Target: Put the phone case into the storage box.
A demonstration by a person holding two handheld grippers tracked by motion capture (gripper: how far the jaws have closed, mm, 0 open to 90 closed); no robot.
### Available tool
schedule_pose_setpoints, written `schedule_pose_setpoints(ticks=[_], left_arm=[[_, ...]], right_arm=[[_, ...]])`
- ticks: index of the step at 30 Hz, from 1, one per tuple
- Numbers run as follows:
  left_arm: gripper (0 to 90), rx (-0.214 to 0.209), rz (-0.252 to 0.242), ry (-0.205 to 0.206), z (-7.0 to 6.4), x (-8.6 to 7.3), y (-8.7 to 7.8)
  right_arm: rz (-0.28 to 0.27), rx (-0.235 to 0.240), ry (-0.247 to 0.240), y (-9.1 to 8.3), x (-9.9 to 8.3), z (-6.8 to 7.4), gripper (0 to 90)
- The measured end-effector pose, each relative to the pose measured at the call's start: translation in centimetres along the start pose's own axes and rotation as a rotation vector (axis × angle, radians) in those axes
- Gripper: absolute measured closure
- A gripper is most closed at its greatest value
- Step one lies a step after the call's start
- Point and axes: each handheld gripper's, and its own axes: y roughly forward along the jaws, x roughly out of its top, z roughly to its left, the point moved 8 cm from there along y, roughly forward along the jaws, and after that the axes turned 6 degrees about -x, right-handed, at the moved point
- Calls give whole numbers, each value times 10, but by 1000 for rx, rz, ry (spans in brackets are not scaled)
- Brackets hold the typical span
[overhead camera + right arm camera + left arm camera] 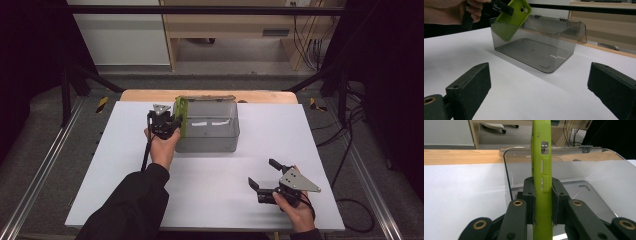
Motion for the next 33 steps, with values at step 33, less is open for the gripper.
schedule_pose_setpoints(ticks=[33], left_arm=[[767,-6,11,1,-3,-7,6]], right_arm=[[19,-3,9,1,-2,0,48]])
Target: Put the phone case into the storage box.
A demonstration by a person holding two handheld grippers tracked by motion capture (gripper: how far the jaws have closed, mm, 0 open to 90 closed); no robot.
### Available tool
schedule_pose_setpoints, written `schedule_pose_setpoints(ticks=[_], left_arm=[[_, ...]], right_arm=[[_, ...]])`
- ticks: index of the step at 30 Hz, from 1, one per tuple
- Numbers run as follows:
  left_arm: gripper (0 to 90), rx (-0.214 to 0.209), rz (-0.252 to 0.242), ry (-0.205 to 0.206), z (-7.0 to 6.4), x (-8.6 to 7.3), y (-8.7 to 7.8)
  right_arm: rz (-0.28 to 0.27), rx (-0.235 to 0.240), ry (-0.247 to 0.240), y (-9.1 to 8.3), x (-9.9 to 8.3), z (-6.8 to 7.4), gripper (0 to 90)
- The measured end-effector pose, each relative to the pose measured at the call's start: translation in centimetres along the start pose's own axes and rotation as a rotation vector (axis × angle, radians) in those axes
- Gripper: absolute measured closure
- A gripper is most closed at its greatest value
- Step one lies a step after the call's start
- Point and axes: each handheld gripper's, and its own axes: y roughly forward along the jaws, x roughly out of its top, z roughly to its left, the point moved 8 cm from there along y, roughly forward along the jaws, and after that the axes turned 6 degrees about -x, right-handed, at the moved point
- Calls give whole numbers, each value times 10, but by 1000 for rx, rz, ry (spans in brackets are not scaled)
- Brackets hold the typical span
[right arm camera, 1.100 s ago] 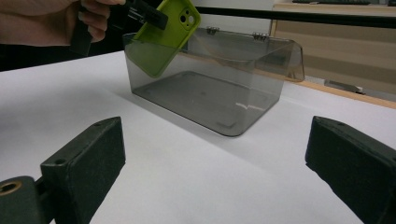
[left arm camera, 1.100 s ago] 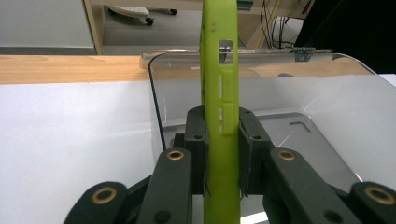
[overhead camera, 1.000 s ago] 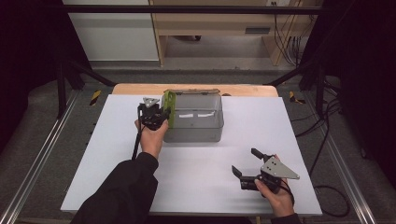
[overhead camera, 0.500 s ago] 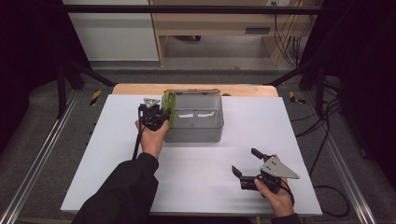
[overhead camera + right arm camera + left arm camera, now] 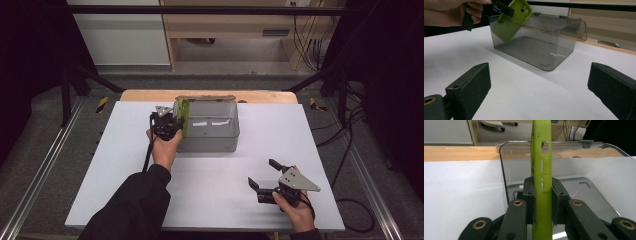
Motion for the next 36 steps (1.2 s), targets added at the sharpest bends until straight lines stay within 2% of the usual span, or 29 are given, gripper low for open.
schedule_pose_setpoints(ticks=[18,31,36], left_arm=[[766,6,2,-3,-1,-1,3],[765,17,48,-4,0,-1,5],[761,26,51,-10,1,-1,6]], right_arm=[[14,-8,2,1,-1,-1,33],[17,-8,6,1,-2,-1,35],[16,-7,5,1,-1,-1,35]])
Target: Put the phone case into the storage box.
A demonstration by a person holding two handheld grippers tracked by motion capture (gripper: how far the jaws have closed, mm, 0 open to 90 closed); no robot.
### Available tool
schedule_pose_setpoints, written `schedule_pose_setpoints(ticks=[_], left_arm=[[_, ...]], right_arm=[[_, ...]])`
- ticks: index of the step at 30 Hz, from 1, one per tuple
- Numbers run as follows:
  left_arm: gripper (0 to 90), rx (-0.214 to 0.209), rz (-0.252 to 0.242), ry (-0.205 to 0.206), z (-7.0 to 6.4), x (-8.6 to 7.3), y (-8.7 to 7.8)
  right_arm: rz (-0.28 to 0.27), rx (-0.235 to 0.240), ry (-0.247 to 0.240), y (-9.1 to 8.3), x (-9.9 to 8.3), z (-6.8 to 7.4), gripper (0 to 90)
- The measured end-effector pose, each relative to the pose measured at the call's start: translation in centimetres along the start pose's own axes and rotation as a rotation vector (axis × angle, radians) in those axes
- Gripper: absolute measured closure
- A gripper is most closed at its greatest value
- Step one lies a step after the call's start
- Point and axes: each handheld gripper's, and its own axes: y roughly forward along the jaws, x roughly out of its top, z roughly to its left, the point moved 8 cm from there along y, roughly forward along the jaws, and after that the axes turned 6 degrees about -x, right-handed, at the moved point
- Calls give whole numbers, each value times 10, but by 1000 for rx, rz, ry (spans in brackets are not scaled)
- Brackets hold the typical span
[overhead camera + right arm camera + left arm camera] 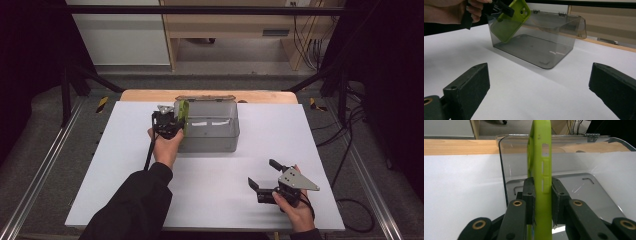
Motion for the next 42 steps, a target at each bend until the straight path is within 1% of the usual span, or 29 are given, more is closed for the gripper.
schedule_pose_setpoints(ticks=[7,9,13,42], left_arm=[[763,3,7,-14,3,0,2],[763,5,11,-25,5,-1,2],[760,-3,12,-37,7,-1,3],[761,-7,11,-37,7,-1,3]], right_arm=[[0,1,0,0,0,0,36],[0,0,0,0,0,0,36],[3,1,3,0,0,1,36],[5,4,11,1,-1,1,37]])
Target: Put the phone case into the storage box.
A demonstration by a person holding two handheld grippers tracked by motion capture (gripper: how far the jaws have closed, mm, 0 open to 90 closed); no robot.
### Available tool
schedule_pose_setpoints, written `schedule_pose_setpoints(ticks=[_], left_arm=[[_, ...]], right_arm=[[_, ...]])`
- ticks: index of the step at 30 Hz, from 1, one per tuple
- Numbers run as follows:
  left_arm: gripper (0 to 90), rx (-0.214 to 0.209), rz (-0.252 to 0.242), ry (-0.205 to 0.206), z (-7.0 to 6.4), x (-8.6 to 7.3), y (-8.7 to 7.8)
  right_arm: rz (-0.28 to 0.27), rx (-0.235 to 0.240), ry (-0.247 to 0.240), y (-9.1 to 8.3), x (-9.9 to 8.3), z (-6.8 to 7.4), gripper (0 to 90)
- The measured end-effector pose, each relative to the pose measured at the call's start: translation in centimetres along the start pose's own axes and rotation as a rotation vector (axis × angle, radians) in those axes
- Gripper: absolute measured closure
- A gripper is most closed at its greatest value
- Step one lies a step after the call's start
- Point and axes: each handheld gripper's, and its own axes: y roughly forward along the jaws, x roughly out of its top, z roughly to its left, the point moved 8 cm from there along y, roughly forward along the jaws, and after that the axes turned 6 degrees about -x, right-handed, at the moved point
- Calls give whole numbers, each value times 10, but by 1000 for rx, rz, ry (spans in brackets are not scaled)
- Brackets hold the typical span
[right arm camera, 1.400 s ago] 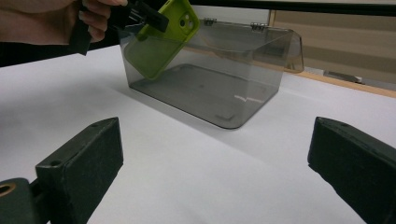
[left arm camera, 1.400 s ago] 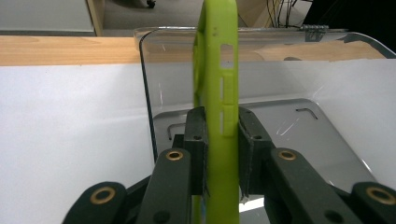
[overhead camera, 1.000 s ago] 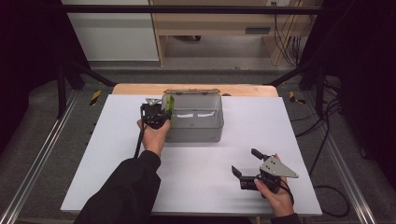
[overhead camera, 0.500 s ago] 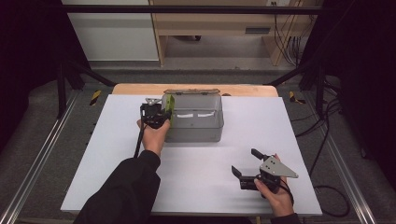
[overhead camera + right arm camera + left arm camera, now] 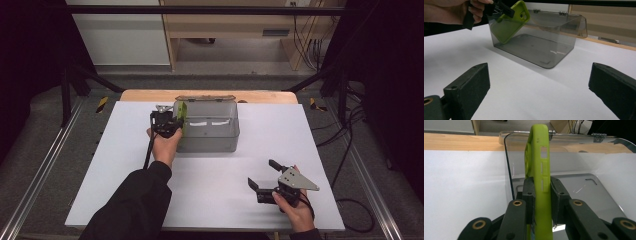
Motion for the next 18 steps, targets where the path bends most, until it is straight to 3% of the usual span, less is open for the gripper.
schedule_pose_setpoints(ticks=[18], left_arm=[[718,26,-19,31,-2,1,1]], right_arm=[[3,6,3,0,0,1,37]])
